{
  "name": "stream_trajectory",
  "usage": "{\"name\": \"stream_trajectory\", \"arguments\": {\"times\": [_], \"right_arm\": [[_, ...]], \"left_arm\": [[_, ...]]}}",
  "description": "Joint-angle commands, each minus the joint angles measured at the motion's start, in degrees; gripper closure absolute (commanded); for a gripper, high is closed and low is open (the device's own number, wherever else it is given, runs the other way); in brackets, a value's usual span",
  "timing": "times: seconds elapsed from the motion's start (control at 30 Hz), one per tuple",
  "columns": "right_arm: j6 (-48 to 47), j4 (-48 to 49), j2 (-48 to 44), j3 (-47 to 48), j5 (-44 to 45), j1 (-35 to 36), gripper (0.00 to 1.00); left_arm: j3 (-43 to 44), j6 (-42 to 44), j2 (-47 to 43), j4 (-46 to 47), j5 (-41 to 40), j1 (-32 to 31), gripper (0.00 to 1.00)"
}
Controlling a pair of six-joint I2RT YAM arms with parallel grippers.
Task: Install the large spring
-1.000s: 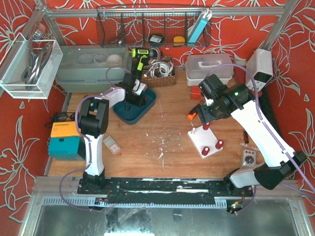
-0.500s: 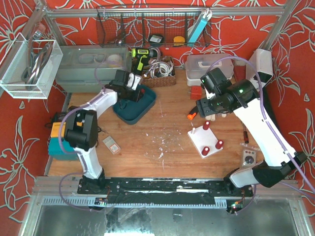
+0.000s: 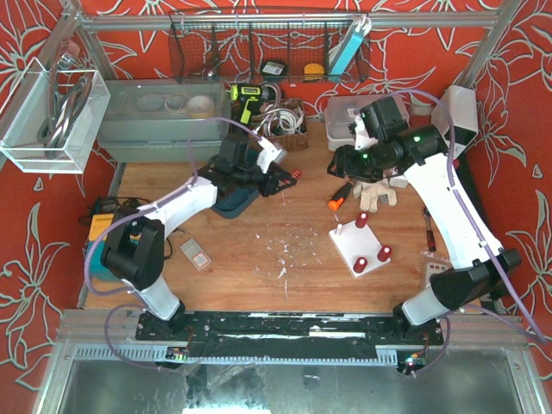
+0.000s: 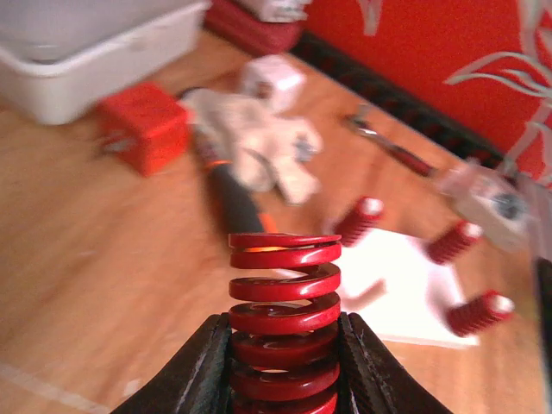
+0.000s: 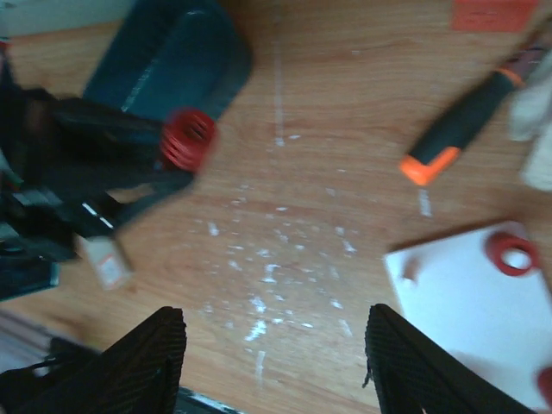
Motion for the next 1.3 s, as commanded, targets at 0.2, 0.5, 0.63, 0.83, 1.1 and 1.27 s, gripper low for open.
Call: {"name": "stream_trajectory", "arguments": {"times": [0.2, 0.5, 0.63, 0.83, 1.1, 1.27], "right_arm": [[8.6, 9.2, 3.9, 0.2, -16.5, -0.2, 0.42], [9.1, 9.4, 6.2, -1.6, -19.3, -0.1, 0.4], [10.2, 12.1, 5.7, -4.4, -23.4, -0.1, 0.42], [8.7, 11.6, 4.9, -6.9, -26.4, 0.0, 0.44], [7.9, 11.9, 3.7, -8.2, -26.9, 0.0, 0.82], [6.8, 11.6, 2.7, -8.4, -23.1, -0.1, 1.0]], "left_arm": [[-5.5, -4.1, -5.6, 18.2, 14.9, -6.5, 0.96], [-6.0, -6.4, -6.1, 23.8, 19.6, -8.2, 0.96], [-6.0, -6.9, -5.8, 24.5, 19.6, -8.3, 0.96], [-6.1, -6.7, -5.3, 24.5, 19.5, -8.3, 0.96], [-5.9, -6.0, -4.1, 22.2, 16.6, -8.3, 0.89], [-5.5, -4.1, -3.6, 17.9, 12.5, -8.3, 0.51]]}}
